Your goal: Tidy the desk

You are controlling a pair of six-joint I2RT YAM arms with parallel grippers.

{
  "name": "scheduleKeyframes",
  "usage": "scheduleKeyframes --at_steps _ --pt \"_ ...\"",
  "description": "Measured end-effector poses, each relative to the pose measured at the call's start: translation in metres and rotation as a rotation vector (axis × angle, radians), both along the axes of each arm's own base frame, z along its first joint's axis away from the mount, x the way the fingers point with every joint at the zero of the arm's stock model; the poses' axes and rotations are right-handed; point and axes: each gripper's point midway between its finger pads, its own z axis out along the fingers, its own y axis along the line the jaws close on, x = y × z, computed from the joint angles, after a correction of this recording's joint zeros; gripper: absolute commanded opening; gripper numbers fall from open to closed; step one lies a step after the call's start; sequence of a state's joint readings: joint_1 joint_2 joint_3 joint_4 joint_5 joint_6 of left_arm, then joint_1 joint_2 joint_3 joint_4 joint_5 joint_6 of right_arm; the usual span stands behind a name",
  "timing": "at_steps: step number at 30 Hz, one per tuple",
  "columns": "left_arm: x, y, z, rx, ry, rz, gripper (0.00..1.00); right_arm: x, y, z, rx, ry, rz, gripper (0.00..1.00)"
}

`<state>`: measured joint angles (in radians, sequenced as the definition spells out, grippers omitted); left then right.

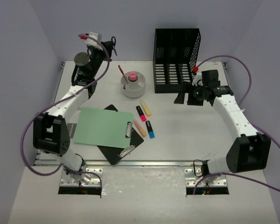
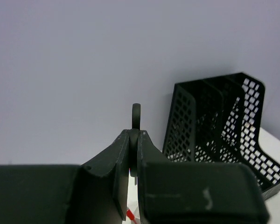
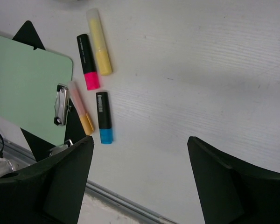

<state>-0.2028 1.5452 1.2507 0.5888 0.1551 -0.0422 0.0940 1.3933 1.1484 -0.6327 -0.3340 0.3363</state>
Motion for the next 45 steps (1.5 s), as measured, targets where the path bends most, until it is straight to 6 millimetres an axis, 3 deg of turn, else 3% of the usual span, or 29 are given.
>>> scheduleKeyframes --at_steps 3,7,12,17,34,45 --pt "0.030 0.000 -0.033 0.035 0.045 -0.032 0.06 -0.001 0.002 -0.006 0.010 0.028 0.002 0.82" --pt "0.050 -0.025 -0.076 0.077 0.120 -0.180 0.08 -0.002 0.003 -0.007 0.017 0.037 0.006 0.82" --pt "0.070 -0.053 -0.087 0.095 0.128 -0.344 0.08 -0.006 0.006 -0.009 0.031 0.059 0.018 0.81" --pt "0.079 -0.063 -0.096 0.122 0.135 -0.432 0.07 -0.007 0.010 -0.013 0.048 0.079 0.030 0.81" --pt "0.104 -0.067 -0.159 0.201 0.240 -0.495 0.11 -0.012 0.017 -0.016 0.090 0.116 0.058 0.82" --pt "0.103 -0.067 -0.197 0.244 0.314 -0.516 0.12 -0.016 0.018 -0.020 0.095 0.144 0.062 0.82"
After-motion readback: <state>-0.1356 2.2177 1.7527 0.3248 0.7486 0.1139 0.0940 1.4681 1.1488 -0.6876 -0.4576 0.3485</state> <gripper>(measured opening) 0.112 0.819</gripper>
